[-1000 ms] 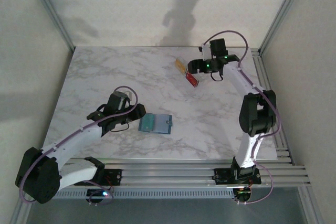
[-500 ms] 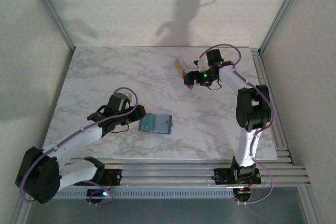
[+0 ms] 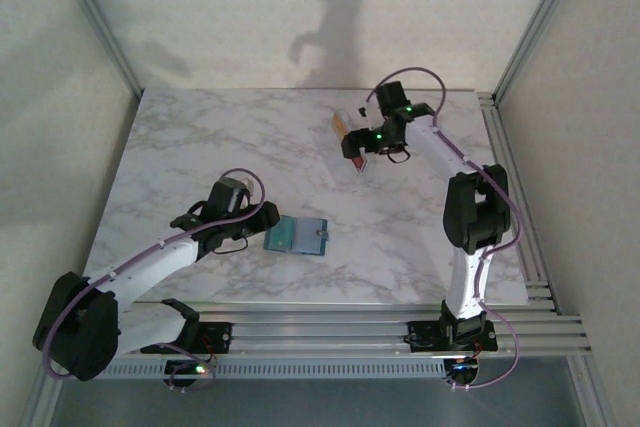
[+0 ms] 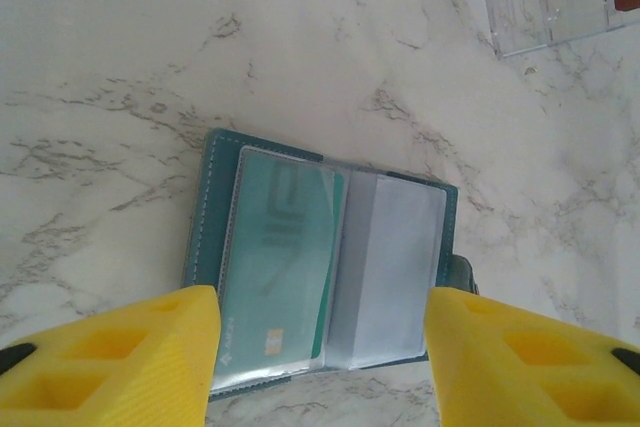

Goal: Put the credit cards into the card holder

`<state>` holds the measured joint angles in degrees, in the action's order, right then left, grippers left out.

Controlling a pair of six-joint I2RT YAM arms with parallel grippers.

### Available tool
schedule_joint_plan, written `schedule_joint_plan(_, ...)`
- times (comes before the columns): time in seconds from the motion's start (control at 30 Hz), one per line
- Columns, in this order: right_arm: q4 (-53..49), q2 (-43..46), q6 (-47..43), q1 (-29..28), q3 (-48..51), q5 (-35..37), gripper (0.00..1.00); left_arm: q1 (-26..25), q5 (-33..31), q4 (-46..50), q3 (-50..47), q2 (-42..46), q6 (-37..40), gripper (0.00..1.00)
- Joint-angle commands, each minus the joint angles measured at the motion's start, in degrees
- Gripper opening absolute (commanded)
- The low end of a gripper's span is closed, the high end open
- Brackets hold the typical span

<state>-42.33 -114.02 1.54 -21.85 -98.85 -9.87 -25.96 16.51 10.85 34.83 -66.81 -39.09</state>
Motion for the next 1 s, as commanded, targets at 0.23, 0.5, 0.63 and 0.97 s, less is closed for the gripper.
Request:
schedule_joint_plan(0.23,-6.28,-6.93,-5.22,-3.81,-6.56,23.92,0.99,-1.69,-0.93,-2.40,-0.58,1.10,-0.95,0.64)
schedule_joint_plan(0.5,-5.35,-7.21,-7.41,-6.23,-6.00,32.81,0.98,-1.73,-2.71,-0.74,-0.11,2.05,-0.47,0.66)
schedule_joint_plan(0.63,-2.47,-5.60,-7.34,-7.15,-3.72,36.44,0.96,-1.81,-2.78,0.22,0.07,1.58,-0.77,0.66)
schedule_joint_plan(0.97,2.41,-3.23,-9.52,-9.23,0.13,45.59,0.89,-2.18,-3.71,0.01,-0.25,1.58,-1.06,0.67)
